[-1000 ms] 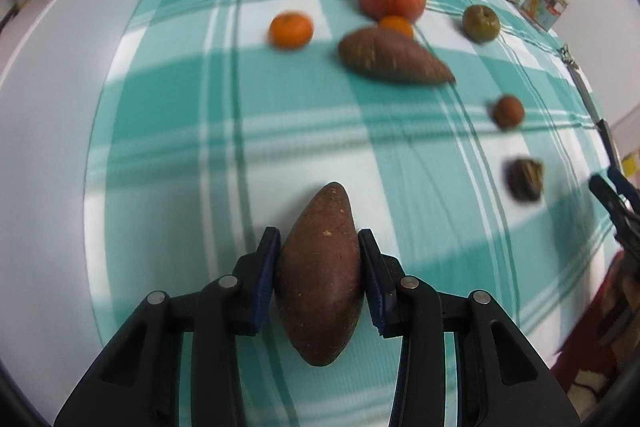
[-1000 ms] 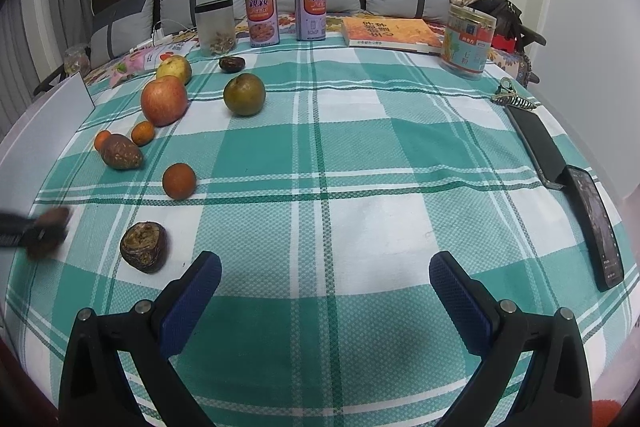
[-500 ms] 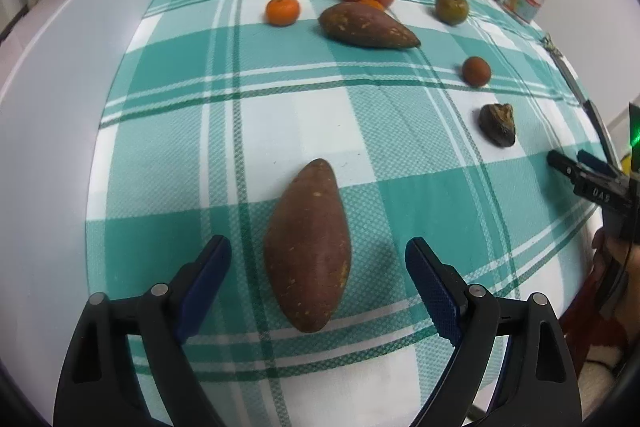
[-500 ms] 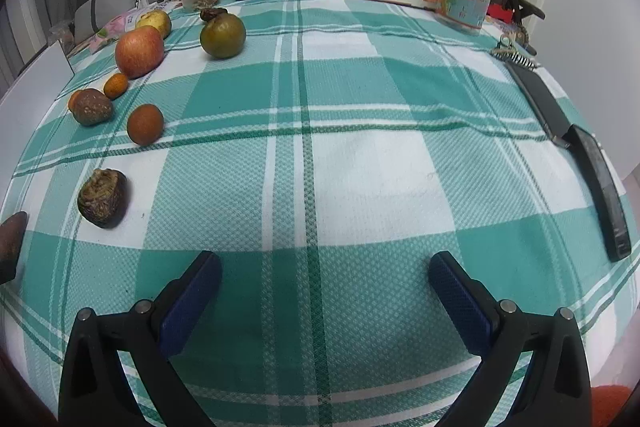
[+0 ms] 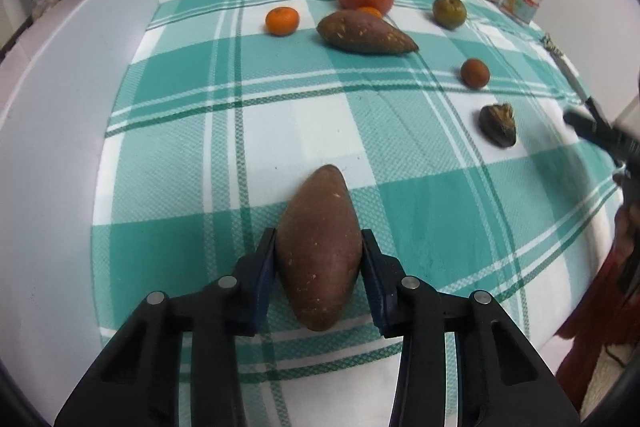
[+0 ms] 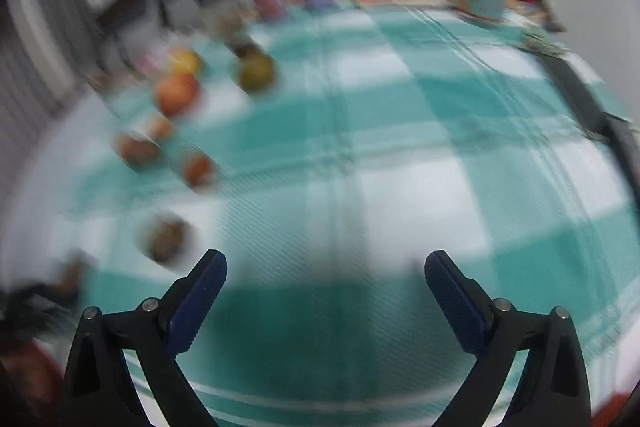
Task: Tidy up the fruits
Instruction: 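Lift the sweet potato with the left tool while the right tool grasps the dark shriveled fruit, then carry both items into the white box and open both tools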
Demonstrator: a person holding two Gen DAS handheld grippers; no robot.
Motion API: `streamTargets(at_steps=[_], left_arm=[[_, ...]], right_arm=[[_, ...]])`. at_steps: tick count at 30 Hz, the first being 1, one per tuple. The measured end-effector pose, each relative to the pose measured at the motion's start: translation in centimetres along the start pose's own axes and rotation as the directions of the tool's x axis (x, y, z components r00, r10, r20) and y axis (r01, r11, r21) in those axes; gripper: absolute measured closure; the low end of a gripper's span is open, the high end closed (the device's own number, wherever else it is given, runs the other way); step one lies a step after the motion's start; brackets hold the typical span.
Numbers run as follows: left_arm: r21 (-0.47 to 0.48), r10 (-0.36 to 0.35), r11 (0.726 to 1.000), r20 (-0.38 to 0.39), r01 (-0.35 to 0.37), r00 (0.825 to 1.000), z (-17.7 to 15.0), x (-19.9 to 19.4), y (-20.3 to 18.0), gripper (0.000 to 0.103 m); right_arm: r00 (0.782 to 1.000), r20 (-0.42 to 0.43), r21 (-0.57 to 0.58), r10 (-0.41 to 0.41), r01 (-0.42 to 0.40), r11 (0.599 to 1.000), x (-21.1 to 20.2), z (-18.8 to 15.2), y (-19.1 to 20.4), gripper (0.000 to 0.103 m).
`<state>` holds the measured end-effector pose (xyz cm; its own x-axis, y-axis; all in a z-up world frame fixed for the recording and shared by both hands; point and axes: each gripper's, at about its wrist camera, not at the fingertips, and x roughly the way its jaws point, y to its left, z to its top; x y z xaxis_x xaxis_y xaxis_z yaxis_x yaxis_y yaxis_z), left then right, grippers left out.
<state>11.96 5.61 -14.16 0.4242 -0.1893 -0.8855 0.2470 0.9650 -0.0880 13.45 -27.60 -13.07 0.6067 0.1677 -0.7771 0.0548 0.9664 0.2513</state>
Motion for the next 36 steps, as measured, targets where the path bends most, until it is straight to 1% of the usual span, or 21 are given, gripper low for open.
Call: streamTargets(at_steps=[3,4,5,6,7,8,9,11,12,15,16,17,18,19,20,21,24,27,31,34,36], left_arm=[[-0.030,-0.012,0.999,0.007,0.012,1.000,-0.1,-0.1,0.4,0.062],[-0.038,-0.012,0.999,0.008,0.013,1.000,-0.2,-0.1,0.5,0.063],[-0.046,-0.013,0.999,0.007,0.013,1.000,-0.3,-0.2,0.6,0.063],[-0.053,-0.016,0.998,0.005,0.016,1.000,-0.5,-0.2,0.6,0.062],[-0.057,-0.023,0.998,-0.003,0.022,1.000,-0.6,-0.3,0.7,0.062],[-0.058,-0.029,0.998,-0.011,0.028,1.000,-0.7,-0.3,0.8,0.060],[-0.055,-0.038,0.998,-0.017,0.037,0.999,-0.8,-0.4,0.9,0.058],[-0.047,-0.052,0.998,-0.017,0.052,0.998,-0.7,-0.8,1.0,0.038],[-0.041,-0.053,0.998,-0.004,0.052,0.999,-0.6,-1.2,0.9,0.036],[-0.018,-0.038,0.999,-0.001,0.038,0.999,-0.1,-1.4,0.6,0.037],[-0.008,-0.027,1.000,-0.008,0.027,1.000,0.0,-1.2,0.4,0.040],[0.001,-0.019,1.000,-0.016,0.019,1.000,0.0,-1.0,0.3,0.052],[0.012,-0.005,1.000,-0.032,0.005,0.999,0.1,-0.6,0.1,0.058],[0.018,0.002,1.000,-0.042,-0.001,0.999,0.0,-0.3,0.1,0.062],[0.014,-0.004,1.000,-0.039,0.004,0.999,0.0,-0.3,0.3,0.062],[0.002,-0.008,1.000,-0.030,0.008,1.000,-0.1,-0.3,0.4,0.062],[-0.024,-0.022,0.999,-0.017,0.021,1.000,-0.2,-0.7,0.7,0.063],[-0.041,-0.027,0.999,0.006,0.027,1.000,-0.2,-1.4,0.9,0.063],[-0.116,-0.095,0.988,0.059,0.102,0.994,0.2,-4.2,1.9,0.063],[-0.164,-0.151,0.971,0.136,0.173,0.979,0.9,-8.4,3.3,0.063],[-0.191,-0.168,0.960,0.196,0.206,0.966,1.4,-11.5,4.8,0.063]], right_arm=[[0.985,-0.099,-0.015,0.141,-0.143,0.990,1.7,3.3,2.8,0.016],[0.973,-0.160,0.001,0.164,-0.166,0.986,2.7,4.3,3.6,0.023],[0.964,-0.205,0.017,0.169,-0.169,0.985,3.4,4.8,4.1,0.025],[0.951,-0.249,0.029,0.181,-0.179,0.983,4.0,5.3,4.9,0.025],[0.935,-0.280,0.023,0.220,-0.222,0.975,4.1,5.3,5.9,0.025],[0.927,-0.293,0.004,0.235,-0.245,0.969,4.2,5.2,6.6,0.025],[0.921,-0.311,-0.035,0.234,-0.258,0.966,4.2,4.7,7.6,0.025],[0.916,-0.349,-0.094,0.196,-0.243,0.965,4.8,3.6,9.0,0.025],[0.915,-0.361,-0.113,0.179,-0.233,0.966,5.1,3.2,9.4,0.025],[0.917,-0.382,-0.173,0.116,-0.195,0.965,5.9,2.1,10.5,0.025],[0.912,-0.394,-0.180,0.112,-0.196,0.964,6.2,1.9,10.7,0.026],[0.907,-0.409,-0.190,0.100,-0.192,0.963,6.6,1.7,10.9,0.030],[0.906,-0.415,-0.198,0.088,-0.184,0.963,6.9,1.5,11.1,0.036],[0.904,-0.419,-0.204,0.081,-0.181,0.962,7.2,1.5,11.1,0.049],[0.910,-0.410,-0.227,0.051,-0.156,0.961,7.3,1.4,11.3,0.061],[0.915,-0.403,-0.240,0.036,-0.144,0.960,7.3,1.3,11.4,0.061],[0.912,-0.405,-0.199,0.069,-0.162,0.966,7.0,1.5,10.6,0.061],[0.915,-0.397,-0.199,0.067,-0.157,0.967,6.3,1.8,9.8,0.061],[0.917,-0.381,-0.157,0.113,-0.185,0.970,4.7,2.5,9.5,0.061],[0.918,-0.356,-0.173,0.173,-0.247,0.953,2.2,3.7,11.7,0.061],[0.914,-0.336,-0.202,0.229,-0.307,0.930,0.3,4.8,14.8,0.061]])
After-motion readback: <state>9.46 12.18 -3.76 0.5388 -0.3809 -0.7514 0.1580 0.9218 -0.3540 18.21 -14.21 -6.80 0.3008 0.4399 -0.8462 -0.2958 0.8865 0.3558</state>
